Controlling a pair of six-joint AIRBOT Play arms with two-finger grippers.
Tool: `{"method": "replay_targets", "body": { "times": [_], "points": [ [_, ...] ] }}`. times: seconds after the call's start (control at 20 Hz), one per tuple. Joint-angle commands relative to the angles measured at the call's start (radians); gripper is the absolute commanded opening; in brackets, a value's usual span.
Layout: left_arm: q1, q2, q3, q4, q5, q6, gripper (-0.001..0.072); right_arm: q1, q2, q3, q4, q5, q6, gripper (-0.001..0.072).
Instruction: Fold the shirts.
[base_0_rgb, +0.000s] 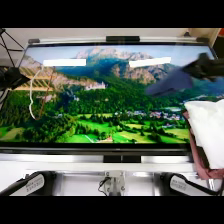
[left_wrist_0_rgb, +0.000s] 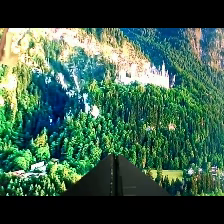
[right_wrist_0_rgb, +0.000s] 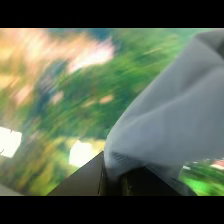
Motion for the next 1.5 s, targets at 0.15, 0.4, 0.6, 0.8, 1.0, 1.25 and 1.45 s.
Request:
{"method": "replay_targets", "body": {
  "times": [0.15,0.4,0.6,0.8,1.0,1.25,1.45],
  "points": [
    [-0.001,0.0,0.0,-0.001,-0.003,0.017,0.0036,-0.451,0.185,0.03,-0.234,0.1,0.047,0.0073],
    [-0.001,0.0,0.0,0.0,-0.003,0.023,0.0036,-0.718,0.206,0.029,-0.379,0.258,0.023,0.0072],
    [-0.001,0.0,0.0,-0.001,-0.004,0.023,0.0036,-0.834,0.208,-0.011,-0.55,0.298,0.052,0.0073],
    [-0.002,0.0,0.0,-0.001,-0.005,0.023,0.0036,-0.863,0.208,-0.17,-0.581,0.288,0.084,0.008],
    [-0.032,0.0,0.0,-0.001,-0.004,0.023,0.0036,-0.862,0.208,-0.34,-0.619,0.287,0.074,0.0639],
    [-0.089,-0.001,0.0,0.0,0.001,0.024,0.0035,-0.86,0.209,-0.22,-0.525,0.125,0.011,0.0639],
    [-0.257,-0.024,0.052,0.329,-0.069,-0.067,0.0033,-0.715,0.21,-0.063,-0.27,-0.061,-0.026,0.0587]
  ]
}}
